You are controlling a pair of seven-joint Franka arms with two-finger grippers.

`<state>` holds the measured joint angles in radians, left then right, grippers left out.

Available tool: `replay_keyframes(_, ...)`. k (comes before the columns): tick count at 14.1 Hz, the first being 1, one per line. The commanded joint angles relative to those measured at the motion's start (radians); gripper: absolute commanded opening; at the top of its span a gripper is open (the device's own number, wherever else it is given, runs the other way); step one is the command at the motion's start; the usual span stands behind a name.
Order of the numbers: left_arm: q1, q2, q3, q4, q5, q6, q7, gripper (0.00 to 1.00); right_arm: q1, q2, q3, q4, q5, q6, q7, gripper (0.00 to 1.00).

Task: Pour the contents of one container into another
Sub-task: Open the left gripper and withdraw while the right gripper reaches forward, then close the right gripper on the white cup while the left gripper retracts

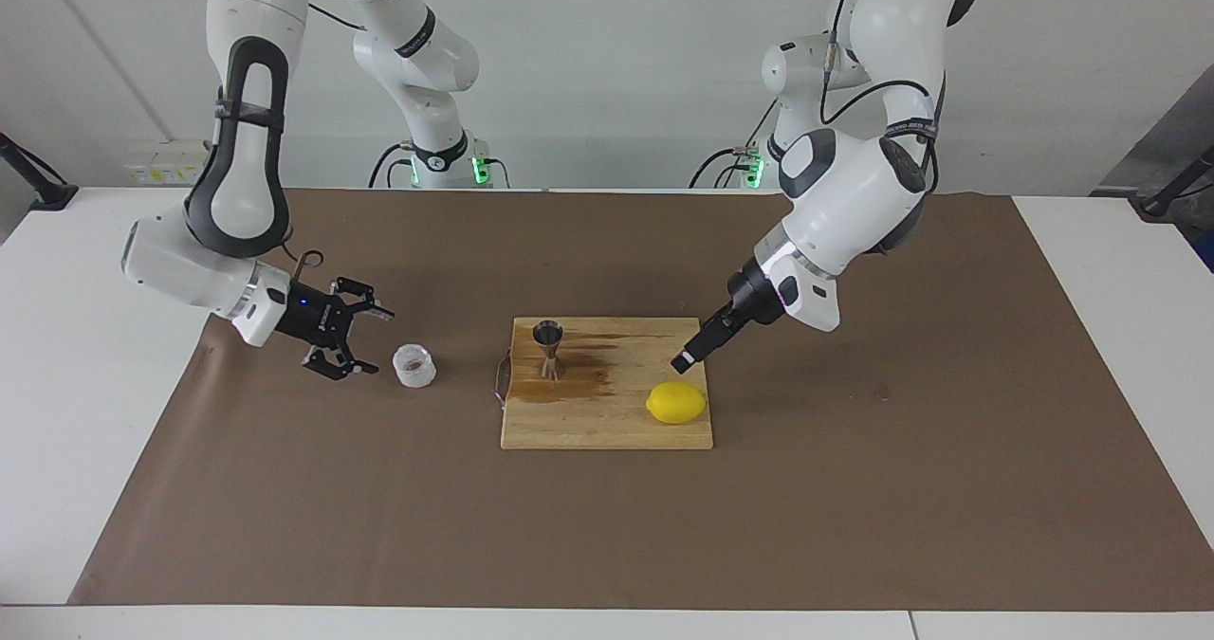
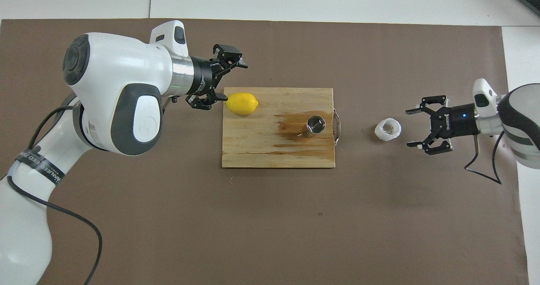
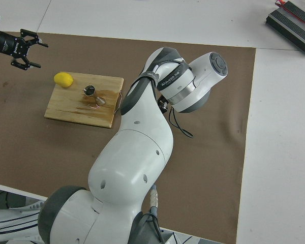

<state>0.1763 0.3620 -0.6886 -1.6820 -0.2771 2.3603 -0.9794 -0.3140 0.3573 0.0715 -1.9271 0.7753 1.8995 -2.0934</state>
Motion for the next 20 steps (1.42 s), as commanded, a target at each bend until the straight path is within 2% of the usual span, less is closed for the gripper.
replay_keyframes(1,0.005,-0.052,0.009,-0.024,0.151,-0.059,0.065,1.0,-0.007,0.049,0.005,0.007,0.059,0.012,-0.071,1.0)
replay_keyframes(3,0.006,-0.066,0.009,-0.019,0.254,-0.079,0.123,1.0,-0.002,0.074,0.005,0.004,0.108,0.016,-0.135,1.0)
replay_keyframes(6,0.035,-0.084,0.012,-0.015,0.349,-0.11,0.217,1.0,0.035,0.075,0.007,-0.01,0.116,0.088,-0.158,1.0)
replay_keyframes(10,0.069,-0.103,0.021,0.024,0.38,-0.214,0.338,1.0,0.058,0.074,0.008,-0.039,0.121,0.133,-0.175,1.0)
replay_keyframes(12,0.054,-0.116,0.07,0.041,0.388,-0.318,0.407,1.0,0.053,0.08,0.008,-0.052,0.125,0.128,-0.188,1.0)
replay_keyframes(13,0.042,-0.153,0.098,0.042,0.386,-0.358,0.438,1.0,0.055,0.084,0.008,-0.055,0.152,0.13,-0.198,1.0)
replay_keyframes(16,-0.069,-0.227,0.262,0.035,0.384,-0.469,0.505,1.0,0.055,0.083,0.008,-0.064,0.18,0.128,-0.215,1.0)
replay_keyframes(19,-0.086,-0.274,0.317,0.031,0.383,-0.533,0.551,1.0,0.061,0.081,0.007,-0.072,0.18,0.147,-0.217,1.0)
replay_keyframes(20,-0.095,-0.293,0.351,0.031,0.383,-0.562,0.6,1.0,0.064,0.081,0.007,-0.072,0.179,0.162,-0.215,0.71)
